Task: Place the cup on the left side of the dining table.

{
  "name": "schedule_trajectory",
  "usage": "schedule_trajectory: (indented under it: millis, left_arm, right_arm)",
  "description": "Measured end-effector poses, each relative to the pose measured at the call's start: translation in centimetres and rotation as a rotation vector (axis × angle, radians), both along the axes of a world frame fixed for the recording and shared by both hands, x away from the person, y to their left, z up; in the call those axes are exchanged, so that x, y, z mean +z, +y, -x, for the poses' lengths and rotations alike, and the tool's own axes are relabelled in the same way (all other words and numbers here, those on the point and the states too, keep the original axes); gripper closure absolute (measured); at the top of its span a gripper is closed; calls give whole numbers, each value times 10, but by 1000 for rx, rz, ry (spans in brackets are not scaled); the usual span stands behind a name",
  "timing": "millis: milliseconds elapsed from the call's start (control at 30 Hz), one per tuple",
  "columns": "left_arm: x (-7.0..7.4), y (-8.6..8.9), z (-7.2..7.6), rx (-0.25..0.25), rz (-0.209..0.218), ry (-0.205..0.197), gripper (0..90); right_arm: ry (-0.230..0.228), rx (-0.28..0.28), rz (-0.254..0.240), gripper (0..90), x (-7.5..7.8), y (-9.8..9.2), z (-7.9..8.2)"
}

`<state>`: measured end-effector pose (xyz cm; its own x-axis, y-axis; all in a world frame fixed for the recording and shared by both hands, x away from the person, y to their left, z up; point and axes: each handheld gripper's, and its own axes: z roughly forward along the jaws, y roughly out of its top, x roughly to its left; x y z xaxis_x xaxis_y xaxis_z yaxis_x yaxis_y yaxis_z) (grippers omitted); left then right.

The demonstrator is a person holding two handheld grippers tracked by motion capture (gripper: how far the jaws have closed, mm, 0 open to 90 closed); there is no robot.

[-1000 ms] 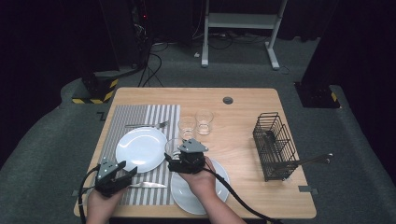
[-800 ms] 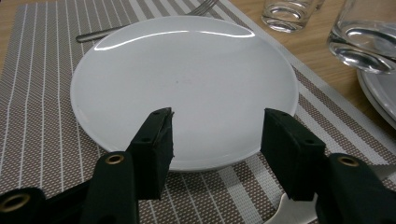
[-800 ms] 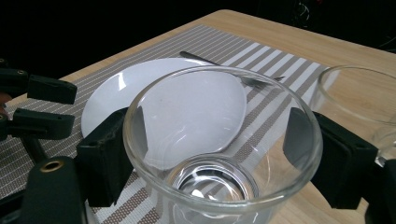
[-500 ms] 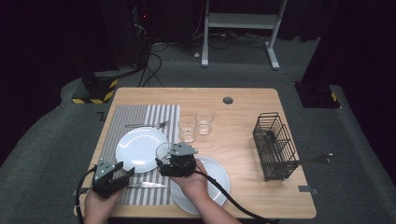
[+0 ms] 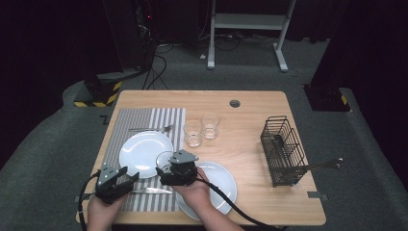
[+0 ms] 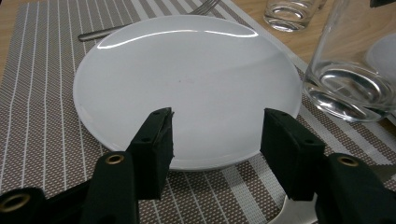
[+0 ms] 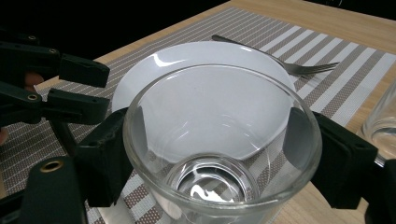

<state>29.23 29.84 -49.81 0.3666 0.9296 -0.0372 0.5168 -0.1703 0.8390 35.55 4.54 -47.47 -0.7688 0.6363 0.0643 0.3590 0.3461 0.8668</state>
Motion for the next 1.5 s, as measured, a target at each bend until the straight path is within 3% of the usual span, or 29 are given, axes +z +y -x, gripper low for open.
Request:
schedule_trajectory:
  millis: [700, 1500]
  left_arm:
    - [0, 2, 0, 2, -1, 0, 443]
    - [0, -1, 0, -3, 3, 6, 442]
  right_arm:
    - [33, 12, 24, 182, -12, 2, 3]
    - [14, 16, 58, 177, -15, 4, 7]
